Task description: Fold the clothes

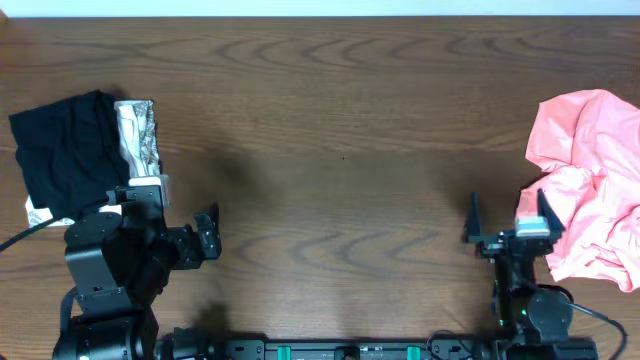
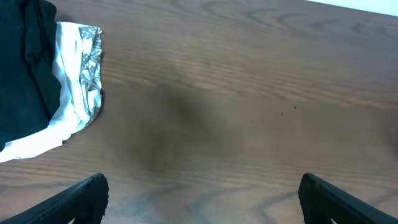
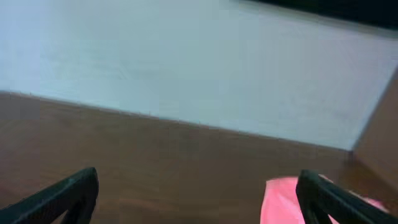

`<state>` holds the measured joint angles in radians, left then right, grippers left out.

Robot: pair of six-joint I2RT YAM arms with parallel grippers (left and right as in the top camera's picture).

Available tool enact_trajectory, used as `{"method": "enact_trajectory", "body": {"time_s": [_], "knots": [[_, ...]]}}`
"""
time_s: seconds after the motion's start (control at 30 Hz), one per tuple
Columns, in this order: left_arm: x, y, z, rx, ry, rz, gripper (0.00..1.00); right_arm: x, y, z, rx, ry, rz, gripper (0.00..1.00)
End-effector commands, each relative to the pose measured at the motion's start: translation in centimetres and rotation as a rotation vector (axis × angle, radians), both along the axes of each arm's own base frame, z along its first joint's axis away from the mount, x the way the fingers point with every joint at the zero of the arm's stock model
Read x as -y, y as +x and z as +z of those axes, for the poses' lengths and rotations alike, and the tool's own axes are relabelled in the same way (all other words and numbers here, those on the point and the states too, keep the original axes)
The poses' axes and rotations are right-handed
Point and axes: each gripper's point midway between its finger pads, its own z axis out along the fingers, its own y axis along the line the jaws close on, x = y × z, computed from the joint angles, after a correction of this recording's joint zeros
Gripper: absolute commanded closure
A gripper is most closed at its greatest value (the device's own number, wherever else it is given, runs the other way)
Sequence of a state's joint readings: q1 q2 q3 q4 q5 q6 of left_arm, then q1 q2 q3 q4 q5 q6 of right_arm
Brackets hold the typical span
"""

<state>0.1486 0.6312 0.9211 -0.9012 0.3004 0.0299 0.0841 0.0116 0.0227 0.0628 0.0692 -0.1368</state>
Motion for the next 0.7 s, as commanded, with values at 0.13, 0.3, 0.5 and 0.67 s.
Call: {"method": "enact_trajectory", "body": {"time_s": [0.13,0.3,0.5,0.67], "knots": [[0.1,0.0,0.0,0.002,0.001,-0.006,0.02,0.6,0.1,-2.3,-0.078,-0.023,-0.033,0.01],[0.1,0.0,0.0,0.002,0.001,-0.006,0.02,0.6,0.1,-3.8,-0.138,-0.029,-0.029,0.01],[0.1,0.0,0.0,0.002,0.001,-0.006,0.02,0.6,0.1,-3.9,-0.140,-0.029,-0.029,0.01],[0.1,0.0,0.0,0.002,0.001,-0.006,0.02,0.6,0.1,-3.9,-0.140,-0.029,-0.028,0.01]]}}
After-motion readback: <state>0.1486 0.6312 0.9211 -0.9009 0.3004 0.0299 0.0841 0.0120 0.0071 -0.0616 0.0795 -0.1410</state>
